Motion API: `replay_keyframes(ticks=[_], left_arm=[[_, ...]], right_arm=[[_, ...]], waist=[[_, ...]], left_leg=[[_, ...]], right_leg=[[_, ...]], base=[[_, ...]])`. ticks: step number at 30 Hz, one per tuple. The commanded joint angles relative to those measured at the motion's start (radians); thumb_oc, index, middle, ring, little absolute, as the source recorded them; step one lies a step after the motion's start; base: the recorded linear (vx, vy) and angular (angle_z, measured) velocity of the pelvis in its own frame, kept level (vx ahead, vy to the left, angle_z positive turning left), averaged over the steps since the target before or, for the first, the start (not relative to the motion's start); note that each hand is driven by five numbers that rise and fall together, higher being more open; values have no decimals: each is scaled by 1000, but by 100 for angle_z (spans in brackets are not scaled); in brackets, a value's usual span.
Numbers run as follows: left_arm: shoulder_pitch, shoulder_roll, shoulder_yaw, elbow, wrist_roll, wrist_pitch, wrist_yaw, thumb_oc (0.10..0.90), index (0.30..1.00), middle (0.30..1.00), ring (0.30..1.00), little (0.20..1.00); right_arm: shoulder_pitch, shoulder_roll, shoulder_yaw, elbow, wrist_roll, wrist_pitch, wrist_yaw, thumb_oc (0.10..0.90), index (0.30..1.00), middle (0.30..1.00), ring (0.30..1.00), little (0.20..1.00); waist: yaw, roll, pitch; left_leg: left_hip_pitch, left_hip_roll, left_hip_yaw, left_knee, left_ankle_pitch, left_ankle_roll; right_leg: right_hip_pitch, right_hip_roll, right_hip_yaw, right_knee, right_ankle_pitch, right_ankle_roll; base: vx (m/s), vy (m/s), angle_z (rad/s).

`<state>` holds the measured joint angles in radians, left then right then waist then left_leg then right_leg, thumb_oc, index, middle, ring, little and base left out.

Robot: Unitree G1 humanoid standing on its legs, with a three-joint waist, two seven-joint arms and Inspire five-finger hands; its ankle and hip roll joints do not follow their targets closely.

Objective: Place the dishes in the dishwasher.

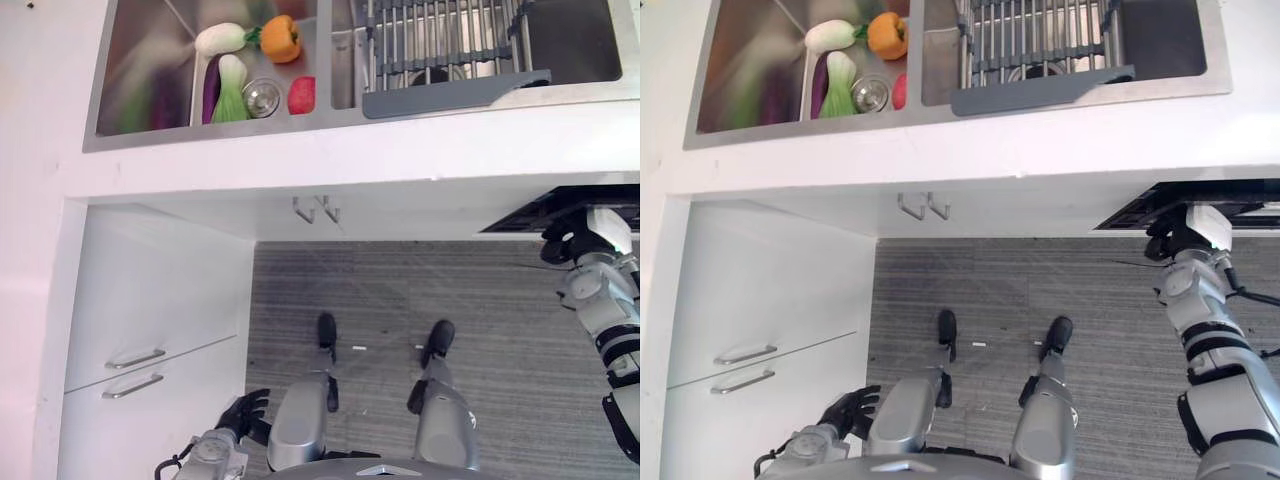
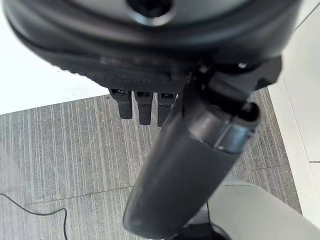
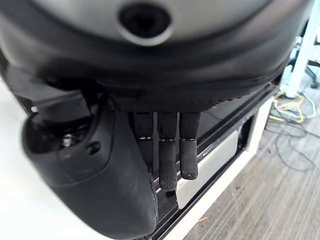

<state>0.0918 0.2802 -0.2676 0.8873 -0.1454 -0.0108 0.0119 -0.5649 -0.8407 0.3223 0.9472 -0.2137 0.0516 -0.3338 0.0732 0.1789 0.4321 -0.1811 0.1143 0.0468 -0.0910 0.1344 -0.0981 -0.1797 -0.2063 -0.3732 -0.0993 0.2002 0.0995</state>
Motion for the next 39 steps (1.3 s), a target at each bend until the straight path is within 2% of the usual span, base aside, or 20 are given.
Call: replay_keyframes(ticks=[1,4,5,6,7,8,9,12,13,15,18,20,22,23,29,33,39], left_arm=[[-16,81,-55,-22,-25,-45,1,800,900,900,900,900],[-14,96,-66,-58,-31,-52,-7,800,900,900,900,900],[-16,96,-70,-64,-39,-54,-6,800,900,900,900,900],[-16,96,-71,-64,-39,-54,-6,800,900,900,900,900],[-21,94,-73,-60,-39,-55,-6,800,900,900,900,900],[-24,91,-74,-58,-41,-53,-9,800,900,900,900,900],[-34,84,-78,-50,-39,-51,-17,800,900,900,900,900],[-38,82,-89,-66,-28,-52,-31,800,900,900,900,900],[-41,72,-78,-70,-35,-48,-44,800,900,900,900,900],[-42,67,-71,-67,-40,-47,-47,800,900,900,900,900],[-42,45,-12,-67,-99,-51,-62,800,900,900,900,900],[-49,28,30,-32,-107,-52,-63,800,900,900,900,900],[-51,16,72,8,-119,-47,-56,800,900,900,900,900],[-59,1,97,79,-119,-39,-46,800,900,900,900,900],[-76,-21,129,236,-103,-13,-53,800,900,900,900,900],[-84,-40,172,395,-54,20,-68,800,900,900,900,900],[-94,-55,116,425,67,20,-88,800,900,900,900,900]], right_arm=[[-134,-74,101,4,-125,-92,-4,463,394,394,394,394],[-122,-93,102,72,-137,-82,8,472,408,408,408,408],[-108,-94,87,101,-123,-78,8,582,573,573,573,573],[-108,-94,86,101,-123,-78,8,599,599,599,599,599],[-98,-93,77,109,-116,-77,7,744,815,815,815,815],[-82,-91,73,105,-119,-76,13,800,900,900,900,900],[-46,-83,65,95,-128,-74,18,800,900,900,900,900],[0,-58,41,84,-124,-73,18,800,900,900,900,900],[80,-3,8,58,-120,-74,22,800,900,900,900,900],[133,28,-9,37,-125,-74,27,800,900,900,900,900],[312,168,-56,9,-126,-75,42,800,900,900,900,900],[431,284,-78,11,-107,-78,63,800,900,900,900,900],[511,378,-90,50,-88,-73,88,800,900,900,900,900],[557,453,-113,115,-33,-63,109,800,900,900,900,900],[607,542,-157,185,92,-50,147,800,900,900,900,900],[591,601,-195,300,216,-28,198,800,900,900,900,900],[571,609,-163,357,201,-8,260,800,900,900,900,900]], waist=[[45,-27,-74],[39,-23,-67],[35,-20,-65],[36,-20,-65],[34,-19,-65],[32,-18,-67],[20,-19,-68],[12,-21,-74],[0,-28,-85],[-5,-34,-91],[-26,-65,-118],[-47,-96,-141],[-62,-124,-168],[-78,-142,-190],[-101,-166,-252],[-102,-187,-345],[-98,-194,-394]], left_leg=[[-44,37,-32,13,-28,-48],[-49,32,-26,13,-28,-47],[-51,29,-19,12,-27,-49],[-51,29,-18,12,-27,-48],[-51,28,-14,11,-26,-50],[-51,27,-12,10,-25,-51],[-61,23,-4,12,-8,-46],[-56,26,0,12,-12,-45],[-45,31,4,13,-19,-45],[-38,34,5,14,-24,-44],[-5,47,6,16,-45,-42],[32,57,9,17,-63,-41],[71,65,15,18,-78,-40],[118,76,28,20,-95,-38],[198,89,55,19,-117,-37],[278,102,78,18,-143,-37],[312,95,88,16,-160,-32]], right_leg=[[-63,-64,26,118,-168,70],[-75,-71,35,117,-160,75],[-82,-76,39,116,-155,77],[-82,-76,39,116,-155,77],[-83,-77,41,116,-154,77],[-82,-78,40,115,-155,78],[-89,-83,33,113,-137,69],[-84,-81,34,112,-140,69],[-75,-76,34,111,-146,67],[-70,-74,35,110,-149,65],[-37,-62,25,109,-164,60],[2,-48,18,107,-177,56],[38,-39,14,106,-185,55],[77,-25,20,111,-201,52],[138,-3,37,118,-224,48],[206,13,55,118,-246,46],[241,11,61,113,-249,49]], base=[[0,0,0],[0,0,0],[0,0,0],[0,0,0],[0,0,0],[-65,9,-1],[-62,9,0],[1,-2,1],[38,-12,-1],[48,-29,-3],[78,-79,-4],[117,-96,-4],[158,-68,-6],[124,-26,-12],[87,27,-24],[124,47,-23],[42,46,-5]])
